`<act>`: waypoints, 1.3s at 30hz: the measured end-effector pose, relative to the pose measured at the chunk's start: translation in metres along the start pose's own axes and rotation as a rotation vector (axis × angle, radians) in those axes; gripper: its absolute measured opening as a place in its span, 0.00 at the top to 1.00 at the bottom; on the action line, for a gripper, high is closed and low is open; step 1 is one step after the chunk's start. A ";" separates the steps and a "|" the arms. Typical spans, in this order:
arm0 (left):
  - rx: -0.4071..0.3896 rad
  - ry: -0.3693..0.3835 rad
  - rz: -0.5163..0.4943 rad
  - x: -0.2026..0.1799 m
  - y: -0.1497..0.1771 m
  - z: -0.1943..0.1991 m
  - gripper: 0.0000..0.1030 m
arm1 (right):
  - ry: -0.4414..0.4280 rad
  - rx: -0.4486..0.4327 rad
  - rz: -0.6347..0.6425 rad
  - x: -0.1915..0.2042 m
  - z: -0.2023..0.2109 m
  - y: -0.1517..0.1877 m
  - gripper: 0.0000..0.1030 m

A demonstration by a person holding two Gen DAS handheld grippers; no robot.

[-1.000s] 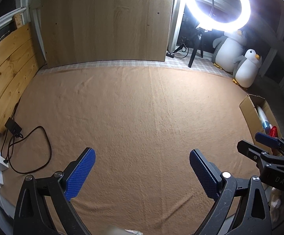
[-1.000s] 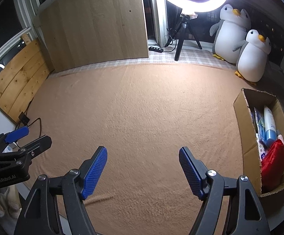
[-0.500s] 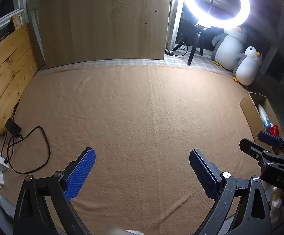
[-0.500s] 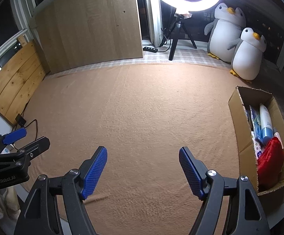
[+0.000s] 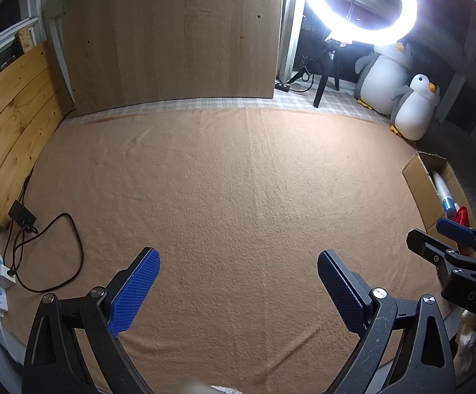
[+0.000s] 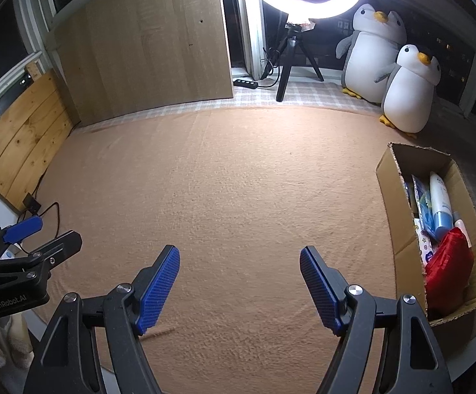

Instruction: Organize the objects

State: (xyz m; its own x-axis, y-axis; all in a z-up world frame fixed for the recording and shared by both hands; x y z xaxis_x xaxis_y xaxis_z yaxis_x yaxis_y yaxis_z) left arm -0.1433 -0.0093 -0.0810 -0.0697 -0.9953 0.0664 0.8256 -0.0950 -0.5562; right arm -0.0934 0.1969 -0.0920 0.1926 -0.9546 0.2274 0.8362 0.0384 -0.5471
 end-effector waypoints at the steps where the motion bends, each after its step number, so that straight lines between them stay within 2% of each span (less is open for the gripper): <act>1: 0.001 0.001 -0.001 0.000 0.000 0.000 0.04 | -0.001 0.001 -0.001 0.000 0.000 0.000 0.30; 39: 0.012 -0.001 -0.001 0.000 -0.004 -0.015 0.04 | 0.000 0.032 -0.027 -0.009 -0.008 0.003 0.30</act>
State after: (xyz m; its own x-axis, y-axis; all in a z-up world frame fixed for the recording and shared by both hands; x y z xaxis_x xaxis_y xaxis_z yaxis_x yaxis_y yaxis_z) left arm -0.1546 -0.0097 -0.0914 -0.0705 -0.9952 0.0679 0.8320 -0.0963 -0.5464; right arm -0.0967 0.2036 -0.1026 0.1699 -0.9554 0.2417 0.8569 0.0221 -0.5150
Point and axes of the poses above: each gripper's, at about its wrist camera, not at the fingertips, and z roughly against the way its jaws point, x to its left, y to its underside, the point moved 5 cm from there along -z, roughly the way its jaws point, and after that the axes turned 8 degrees about -y, right-handed, at the moved point
